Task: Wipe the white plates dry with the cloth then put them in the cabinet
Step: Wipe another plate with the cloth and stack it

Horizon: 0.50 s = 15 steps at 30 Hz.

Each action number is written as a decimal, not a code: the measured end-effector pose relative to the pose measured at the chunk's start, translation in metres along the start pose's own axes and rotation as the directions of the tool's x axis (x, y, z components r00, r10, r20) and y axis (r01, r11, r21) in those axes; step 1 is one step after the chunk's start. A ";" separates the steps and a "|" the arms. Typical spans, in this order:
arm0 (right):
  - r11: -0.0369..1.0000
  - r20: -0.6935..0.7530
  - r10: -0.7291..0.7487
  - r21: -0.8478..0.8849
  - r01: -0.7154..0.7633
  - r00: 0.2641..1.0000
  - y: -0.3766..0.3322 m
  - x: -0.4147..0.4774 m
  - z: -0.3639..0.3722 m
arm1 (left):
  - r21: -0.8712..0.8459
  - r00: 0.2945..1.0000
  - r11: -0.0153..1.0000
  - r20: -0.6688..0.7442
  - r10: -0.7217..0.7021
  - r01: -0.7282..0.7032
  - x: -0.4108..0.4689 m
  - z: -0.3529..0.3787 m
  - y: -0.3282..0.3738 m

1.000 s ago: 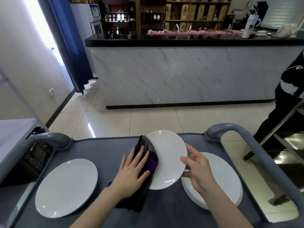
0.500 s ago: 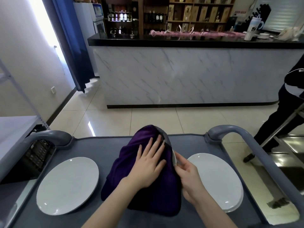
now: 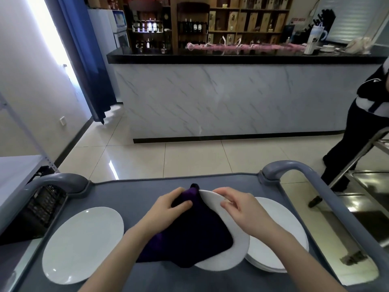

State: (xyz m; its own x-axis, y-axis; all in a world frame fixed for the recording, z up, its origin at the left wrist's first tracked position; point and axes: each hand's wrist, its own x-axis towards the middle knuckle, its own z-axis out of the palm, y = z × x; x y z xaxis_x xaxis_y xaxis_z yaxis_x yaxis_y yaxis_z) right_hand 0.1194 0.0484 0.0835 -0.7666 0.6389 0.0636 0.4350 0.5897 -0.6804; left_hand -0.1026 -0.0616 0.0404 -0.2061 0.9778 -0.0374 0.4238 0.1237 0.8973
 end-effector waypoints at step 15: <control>0.994 -0.179 -0.100 0.022 0.106 0.979 -0.001 0.012 0.025 | 0.176 0.925 0.966 -0.298 0.237 -0.191 -0.003 0.015 0.008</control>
State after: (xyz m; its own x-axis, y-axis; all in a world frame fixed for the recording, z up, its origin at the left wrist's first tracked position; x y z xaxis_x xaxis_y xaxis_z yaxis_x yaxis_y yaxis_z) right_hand 0.0977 0.0428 0.0665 -0.7093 0.6547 0.2612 0.3409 0.6430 -0.6859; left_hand -0.0849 -0.0606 0.0413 -0.3530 0.8831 0.3091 0.6039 -0.0372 0.7962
